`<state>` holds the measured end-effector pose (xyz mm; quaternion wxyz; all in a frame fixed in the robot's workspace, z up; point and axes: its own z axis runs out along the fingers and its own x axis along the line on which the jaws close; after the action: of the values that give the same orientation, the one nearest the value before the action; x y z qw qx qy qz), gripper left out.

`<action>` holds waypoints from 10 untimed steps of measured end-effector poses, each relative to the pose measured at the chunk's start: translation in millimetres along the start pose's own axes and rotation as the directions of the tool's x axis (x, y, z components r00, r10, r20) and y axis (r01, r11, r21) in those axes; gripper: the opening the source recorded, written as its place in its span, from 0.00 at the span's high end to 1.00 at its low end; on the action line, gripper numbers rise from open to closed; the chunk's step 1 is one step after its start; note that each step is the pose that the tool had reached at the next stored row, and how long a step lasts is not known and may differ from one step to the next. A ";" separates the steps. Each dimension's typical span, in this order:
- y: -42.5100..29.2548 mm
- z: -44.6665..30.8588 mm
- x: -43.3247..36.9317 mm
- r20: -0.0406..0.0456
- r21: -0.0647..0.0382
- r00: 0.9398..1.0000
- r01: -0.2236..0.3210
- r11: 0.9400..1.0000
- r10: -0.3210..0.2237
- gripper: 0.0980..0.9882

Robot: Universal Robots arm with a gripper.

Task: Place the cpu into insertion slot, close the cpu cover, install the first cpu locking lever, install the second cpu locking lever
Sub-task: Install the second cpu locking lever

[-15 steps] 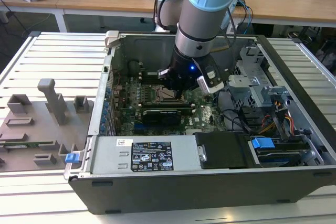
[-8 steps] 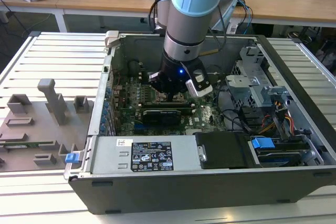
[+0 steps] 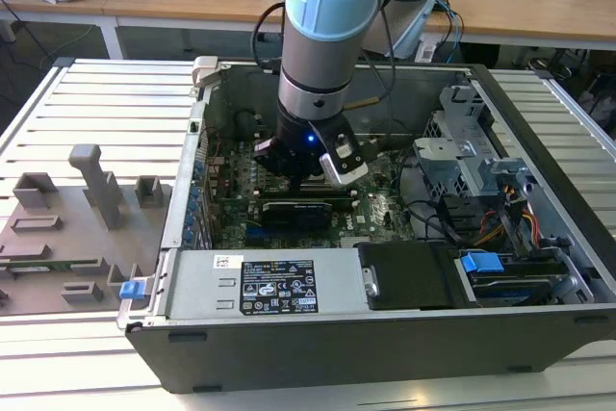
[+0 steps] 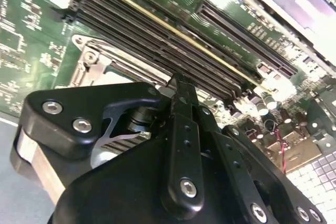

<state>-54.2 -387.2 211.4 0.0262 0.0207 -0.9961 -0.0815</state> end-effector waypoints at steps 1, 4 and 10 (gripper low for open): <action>0.0 0.7 1.8 0.000 0.000 1.000 0.002 1.000 -0.002 0.99; 0.0 2.2 6.6 -0.001 -0.002 1.000 0.005 1.000 -0.005 0.99; 0.6 5.7 15.9 -0.002 -0.004 1.000 0.015 1.000 -0.015 0.99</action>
<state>-70.4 -386.5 206.7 0.0268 0.0281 -0.9957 -0.0837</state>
